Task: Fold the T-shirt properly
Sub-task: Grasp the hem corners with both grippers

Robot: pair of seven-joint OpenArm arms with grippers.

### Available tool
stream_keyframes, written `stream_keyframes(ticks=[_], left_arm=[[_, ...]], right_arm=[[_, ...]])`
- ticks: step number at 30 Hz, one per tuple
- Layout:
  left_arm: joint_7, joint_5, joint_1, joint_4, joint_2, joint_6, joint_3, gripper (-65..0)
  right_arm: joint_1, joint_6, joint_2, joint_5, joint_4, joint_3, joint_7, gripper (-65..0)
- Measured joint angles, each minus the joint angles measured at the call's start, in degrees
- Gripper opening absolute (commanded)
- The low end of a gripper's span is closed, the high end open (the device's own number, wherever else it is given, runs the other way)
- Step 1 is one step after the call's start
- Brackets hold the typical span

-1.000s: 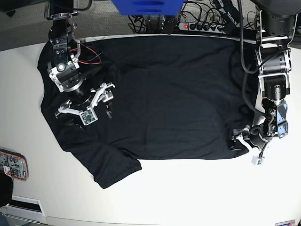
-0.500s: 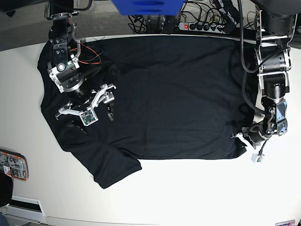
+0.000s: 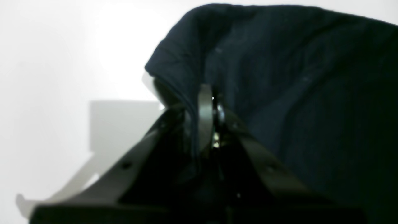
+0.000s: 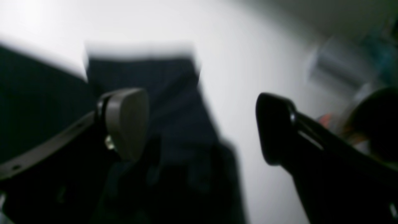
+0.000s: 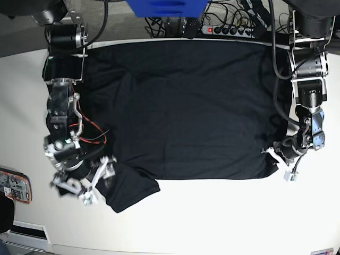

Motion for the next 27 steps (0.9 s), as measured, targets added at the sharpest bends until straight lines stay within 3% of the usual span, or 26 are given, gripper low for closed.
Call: stream_keyframes(ticks=[4, 15, 20, 26, 27], left_arm=[[1.03, 0.46, 2.54, 4.83, 0.13, 0.00, 0.07, -65.0], [0.92, 0.52, 3.45, 6.49, 0.07, 0.20, 0.15, -65.0], [0.66, 0.33, 4.02, 6.54, 0.09, -0.02, 0.13, -65.0], [0.66, 0.26, 4.04, 6.56, 0.09, 0.00, 0.13, -65.0], [0.61, 0.28, 4.04, 6.56, 0.09, 0.00, 0.13, -65.0]], right_arm=[[2.47, -0.22, 0.00, -0.11, -13.38, 0.28, 0.59, -13.9], [15.06, -0.02, -0.09, -0.46, -36.72, 0.26, 9.16, -13.9], [21.11, -0.22, 0.02, -0.57, -51.87, 0.42, 17.46, -13.9], [24.44, -0.46, 0.00, -0.28, -68.04, 0.46, 31.47, -13.9], [24.17, -0.44, 0.04, 0.44, -70.69, 0.52, 35.98, -13.9]])
